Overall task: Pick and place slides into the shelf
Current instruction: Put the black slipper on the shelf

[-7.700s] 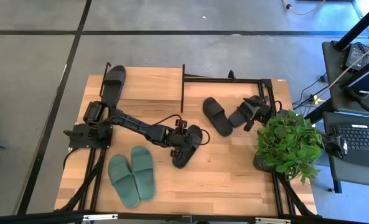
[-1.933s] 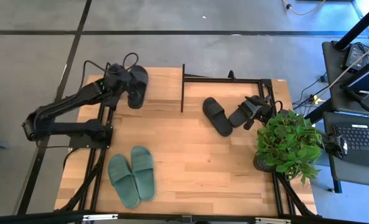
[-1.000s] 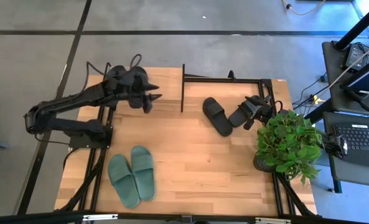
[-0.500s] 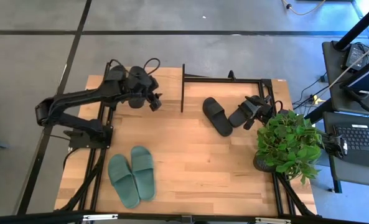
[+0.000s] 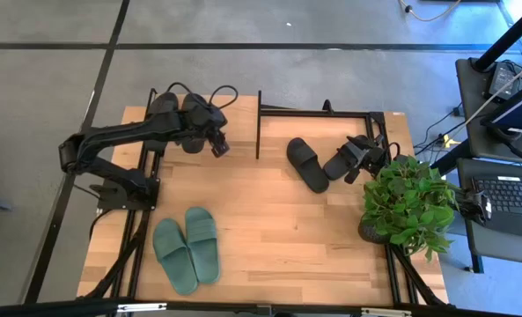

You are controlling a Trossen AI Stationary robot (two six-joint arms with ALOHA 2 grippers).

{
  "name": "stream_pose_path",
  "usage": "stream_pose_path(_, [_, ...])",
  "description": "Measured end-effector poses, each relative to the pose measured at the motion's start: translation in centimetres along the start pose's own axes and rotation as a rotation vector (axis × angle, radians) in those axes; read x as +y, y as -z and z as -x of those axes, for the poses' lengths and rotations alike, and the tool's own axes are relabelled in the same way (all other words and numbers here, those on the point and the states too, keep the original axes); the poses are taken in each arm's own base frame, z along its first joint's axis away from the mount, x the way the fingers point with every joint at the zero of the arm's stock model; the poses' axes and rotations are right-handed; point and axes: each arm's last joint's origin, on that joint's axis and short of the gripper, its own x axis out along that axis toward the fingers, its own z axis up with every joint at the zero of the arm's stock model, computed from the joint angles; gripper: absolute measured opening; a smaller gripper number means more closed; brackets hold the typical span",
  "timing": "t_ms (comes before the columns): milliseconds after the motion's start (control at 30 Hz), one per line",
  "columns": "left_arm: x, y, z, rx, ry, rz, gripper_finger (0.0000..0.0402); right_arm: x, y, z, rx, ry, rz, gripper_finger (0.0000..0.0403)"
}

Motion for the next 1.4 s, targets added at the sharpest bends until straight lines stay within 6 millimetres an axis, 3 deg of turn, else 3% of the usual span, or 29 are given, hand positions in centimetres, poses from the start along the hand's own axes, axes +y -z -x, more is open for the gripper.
stream_pose_path(167, [0.0,0.3,-0.7,0.052,-0.011,-0.013,0.0189,0.0,0.0,0.0,0.000,0.000,-0.001,0.0257])
stream_pose_path(1400, [0.7,1.9,-0.4,0.192,-0.197,0.000,0.0189,0.0,0.0,0.0,0.001,0.000,0.001,0.0257])
